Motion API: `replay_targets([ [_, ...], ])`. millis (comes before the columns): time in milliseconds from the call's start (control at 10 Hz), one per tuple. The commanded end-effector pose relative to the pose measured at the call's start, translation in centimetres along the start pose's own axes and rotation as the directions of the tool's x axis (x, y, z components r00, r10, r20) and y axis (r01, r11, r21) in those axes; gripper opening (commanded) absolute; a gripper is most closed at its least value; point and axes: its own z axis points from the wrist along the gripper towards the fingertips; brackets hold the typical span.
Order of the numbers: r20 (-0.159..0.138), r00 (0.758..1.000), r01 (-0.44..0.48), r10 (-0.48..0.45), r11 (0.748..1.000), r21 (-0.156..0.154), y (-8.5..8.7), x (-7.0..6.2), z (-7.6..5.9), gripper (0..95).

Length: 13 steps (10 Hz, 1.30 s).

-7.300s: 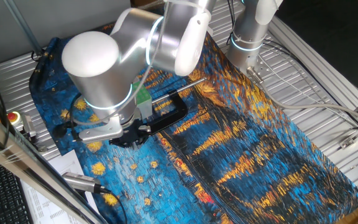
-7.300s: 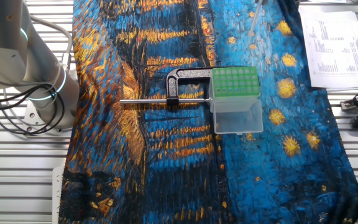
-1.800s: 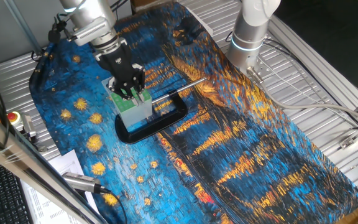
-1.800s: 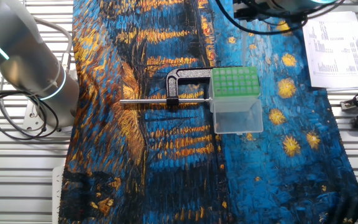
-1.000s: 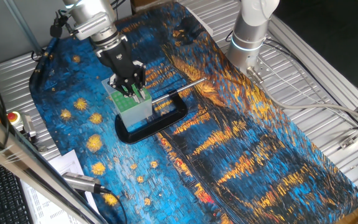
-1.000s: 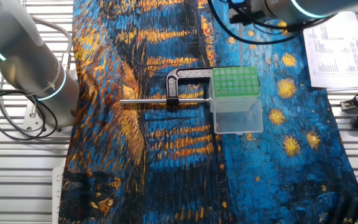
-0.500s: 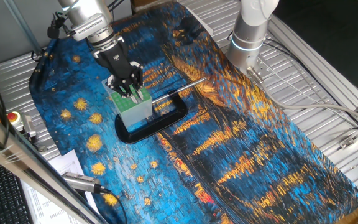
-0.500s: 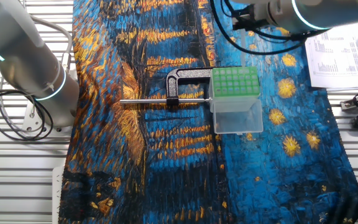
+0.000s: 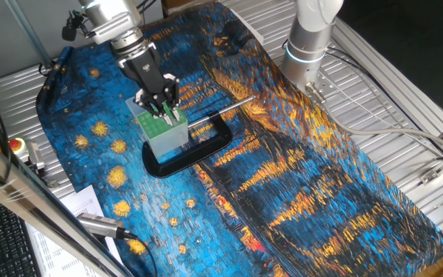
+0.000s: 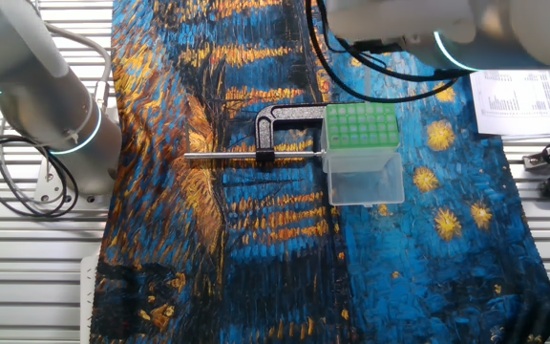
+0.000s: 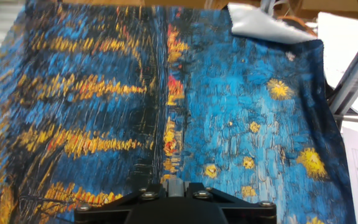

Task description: Insert a large pipette tip into the holder for large pipette tips

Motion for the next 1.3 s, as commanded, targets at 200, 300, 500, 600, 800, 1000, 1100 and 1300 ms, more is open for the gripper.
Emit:
replay_targets([
  [200, -0.002, 1.000, 0.000, 0.000, 1.000, 0.001, -0.09, 0.00, 0.02, 0.0],
  [300, -0.003, 1.000, 0.000, 0.000, 1.000, 0.001, -0.10, -0.01, 0.02, 0.0],
  [500, -0.002, 1.000, 0.001, -0.001, 1.000, 0.002, -0.42, -0.18, 0.05, 0.0],
  [600, -0.004, 1.000, 0.001, -0.001, 1.000, 0.002, -0.60, -0.27, 0.07, 0.0],
  [800, -0.009, 1.000, 0.005, -0.005, 1.000, 0.001, -0.74, -0.30, 0.09, 0.0],
  [1000, -0.009, 1.000, 0.016, -0.016, 1.000, 0.000, -0.85, -0.06, 0.15, 0.0],
  [1100, -0.006, 1.000, 0.019, -0.019, 1.000, 0.000, -0.91, 0.09, 0.19, 0.0],
  [1300, 0.001, 1.000, 0.025, -0.025, 1.000, 0.000, -0.87, 0.19, 0.15, 0.0],
])
